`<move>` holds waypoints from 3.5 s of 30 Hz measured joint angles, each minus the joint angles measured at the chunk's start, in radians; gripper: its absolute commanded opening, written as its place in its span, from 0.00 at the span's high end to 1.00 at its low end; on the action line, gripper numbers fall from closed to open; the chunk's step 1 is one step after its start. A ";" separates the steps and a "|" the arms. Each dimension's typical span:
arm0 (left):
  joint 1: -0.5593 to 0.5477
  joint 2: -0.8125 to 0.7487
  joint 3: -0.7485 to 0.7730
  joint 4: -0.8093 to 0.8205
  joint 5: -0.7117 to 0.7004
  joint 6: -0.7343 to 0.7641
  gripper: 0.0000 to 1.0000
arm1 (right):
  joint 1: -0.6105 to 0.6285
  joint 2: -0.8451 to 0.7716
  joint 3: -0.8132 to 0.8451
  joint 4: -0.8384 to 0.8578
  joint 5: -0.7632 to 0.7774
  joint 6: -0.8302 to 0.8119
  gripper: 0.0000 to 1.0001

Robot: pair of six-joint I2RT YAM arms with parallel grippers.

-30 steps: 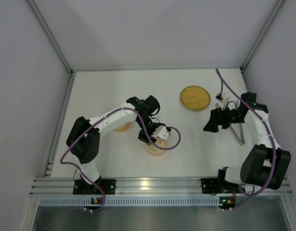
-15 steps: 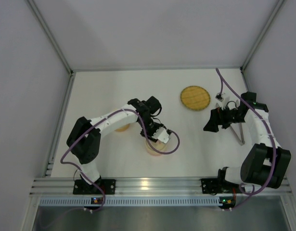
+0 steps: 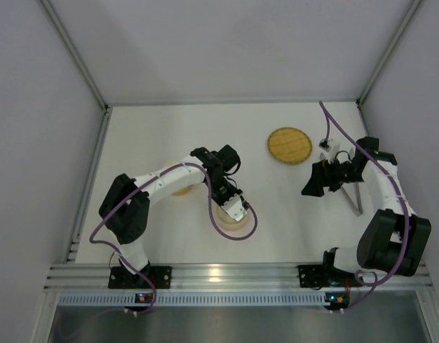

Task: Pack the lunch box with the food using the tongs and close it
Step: Adjust the box lid on the packing box.

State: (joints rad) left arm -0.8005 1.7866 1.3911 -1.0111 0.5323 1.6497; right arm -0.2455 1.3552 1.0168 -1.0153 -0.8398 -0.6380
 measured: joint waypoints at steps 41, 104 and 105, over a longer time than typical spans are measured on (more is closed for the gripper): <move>0.000 -0.199 0.025 -0.156 -0.009 0.270 0.63 | 0.000 0.013 0.025 -0.047 -0.007 -0.024 0.06; 0.435 -0.050 0.327 -0.106 -0.021 -1.481 0.65 | 0.000 -0.064 0.005 0.049 0.008 0.127 0.01; 0.494 -0.069 0.327 -0.105 -0.051 -1.489 0.65 | 0.000 -0.064 0.005 0.050 0.008 0.127 0.01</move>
State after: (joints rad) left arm -0.3069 1.7176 1.7180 -1.1160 0.4812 0.1604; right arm -0.2451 1.2911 1.0214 -0.9653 -0.8318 -0.5106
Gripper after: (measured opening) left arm 0.345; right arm 0.993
